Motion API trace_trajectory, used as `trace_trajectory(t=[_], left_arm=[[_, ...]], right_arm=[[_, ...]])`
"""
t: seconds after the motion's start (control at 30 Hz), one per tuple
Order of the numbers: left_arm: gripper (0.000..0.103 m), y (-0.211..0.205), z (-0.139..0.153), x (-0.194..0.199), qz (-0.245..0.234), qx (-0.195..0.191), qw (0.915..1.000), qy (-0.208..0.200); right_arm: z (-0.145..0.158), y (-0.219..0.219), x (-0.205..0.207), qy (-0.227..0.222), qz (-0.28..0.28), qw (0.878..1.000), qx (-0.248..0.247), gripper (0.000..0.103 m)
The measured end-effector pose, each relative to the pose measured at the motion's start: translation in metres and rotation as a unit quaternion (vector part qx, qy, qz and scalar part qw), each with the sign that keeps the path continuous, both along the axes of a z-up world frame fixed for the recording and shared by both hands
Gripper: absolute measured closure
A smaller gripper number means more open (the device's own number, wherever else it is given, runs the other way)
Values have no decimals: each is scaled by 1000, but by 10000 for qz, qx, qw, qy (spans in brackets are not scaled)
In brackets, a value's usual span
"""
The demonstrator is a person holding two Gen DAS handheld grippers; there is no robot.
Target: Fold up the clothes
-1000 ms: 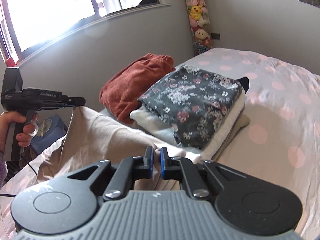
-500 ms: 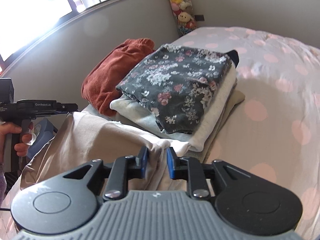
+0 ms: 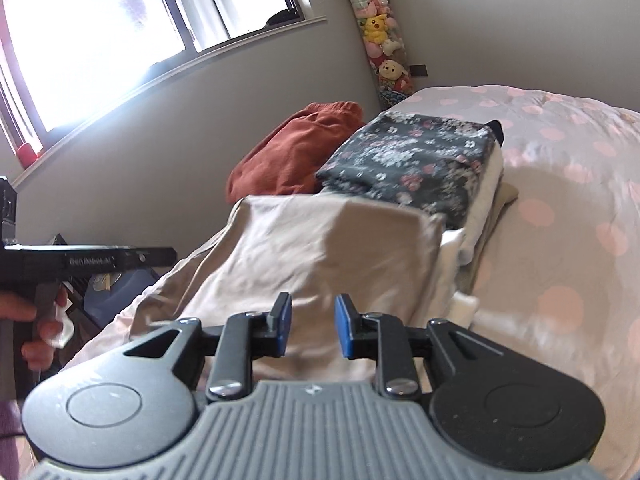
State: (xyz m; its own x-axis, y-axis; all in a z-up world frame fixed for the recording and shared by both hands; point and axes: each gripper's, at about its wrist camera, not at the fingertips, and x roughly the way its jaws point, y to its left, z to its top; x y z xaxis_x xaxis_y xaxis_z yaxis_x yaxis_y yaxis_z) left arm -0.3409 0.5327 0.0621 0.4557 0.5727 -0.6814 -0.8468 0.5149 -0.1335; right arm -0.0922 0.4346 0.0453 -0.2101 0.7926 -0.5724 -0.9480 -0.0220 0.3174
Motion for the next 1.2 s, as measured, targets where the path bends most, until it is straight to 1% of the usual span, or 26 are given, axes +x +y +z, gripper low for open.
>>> trace_trajectory(t=[0.1, 0.17, 0.23, 0.3, 0.37, 0.43, 0.47, 0.5, 0.53, 0.57, 0.63, 0.7, 0.77, 0.83, 0.87, 0.93, 0.97, 1.07, 1.13, 1.2], left_arm=[[83, -29, -14, 6, 64, 68, 10000, 7], [82, -42, -23, 12, 110, 192, 9997, 102], [81, -48, -32, 16, 180, 260, 9992, 237], [81, -49, -40, 17, 285, 165, 9992, 222], [81, -48, -41, 16, 385, 126, 9991, 150], [80, -51, -36, 15, 453, 194, 9987, 94], [76, -54, -32, 15, 464, 264, 9985, 81], [72, -59, -30, 15, 476, 321, 9983, 64], [61, -63, -27, 14, 489, 382, 9981, 43], [54, -69, -24, 14, 504, 472, 9976, -6], [54, -79, -21, 15, 507, 660, 9965, -50], [53, -86, -21, 19, 510, 749, 9959, -2], [51, -89, -22, 21, 511, 763, 9958, 7], [47, -92, -21, 22, 565, 830, 9949, 33], [45, -93, -21, 22, 607, 889, 9942, 57], [44, -96, -20, 22, 691, 1006, 9925, 105], [42, -98, -19, 21, 736, 1066, 9915, 125], [34, -99, -18, 16, 924, 1211, 9883, 57], [30, -100, -18, 14, 1027, 1261, 9867, 39], [30, -101, -17, 12, 1124, 1347, 9845, 25]], right_arm=[[-9, -11, -23, -179, -77, 9998, 76, 76], [-14, -16, -33, -344, -103, 9993, 67, 73], [-21, -17, -38, -449, -144, 9989, -34, 69], [-29, -17, -38, -456, -213, 9986, -163, 68], [-33, -17, -35, -381, -313, 9986, -210, 68], [-29, -21, -34, -373, -409, 9984, -128, 66], [-26, -24, -34, -391, -443, 9982, -71, 65], [-23, -28, -34, -421, -467, 9980, -12, 62], [-20, -32, -35, -455, -488, 9978, 47, 60], [-17, -36, -36, -489, -509, 9974, 105, 58], [-13, -44, -37, -581, -573, 9964, 219, 47], [-10, -52, -40, -673, -649, 9951, 311, 45], [-9, -56, -41, -709, -690, 9945, 351, 40], [-8, -58, -42, -761, -735, 9936, 384, 33], [-8, -59, -43, -787, -757, 9932, 401, 32], [-7, -60, -44, -839, -807, 9922, 453, 23], [-6, -60, -45, -865, -832, 9916, 481, 21], [-4, -62, -47, -942, -905, 9898, 572, 13], [-3, -64, -48, -987, -954, 9884, 645, 5], [-2, -65, -49, -1036, -1001, 9871, 696, 4]])
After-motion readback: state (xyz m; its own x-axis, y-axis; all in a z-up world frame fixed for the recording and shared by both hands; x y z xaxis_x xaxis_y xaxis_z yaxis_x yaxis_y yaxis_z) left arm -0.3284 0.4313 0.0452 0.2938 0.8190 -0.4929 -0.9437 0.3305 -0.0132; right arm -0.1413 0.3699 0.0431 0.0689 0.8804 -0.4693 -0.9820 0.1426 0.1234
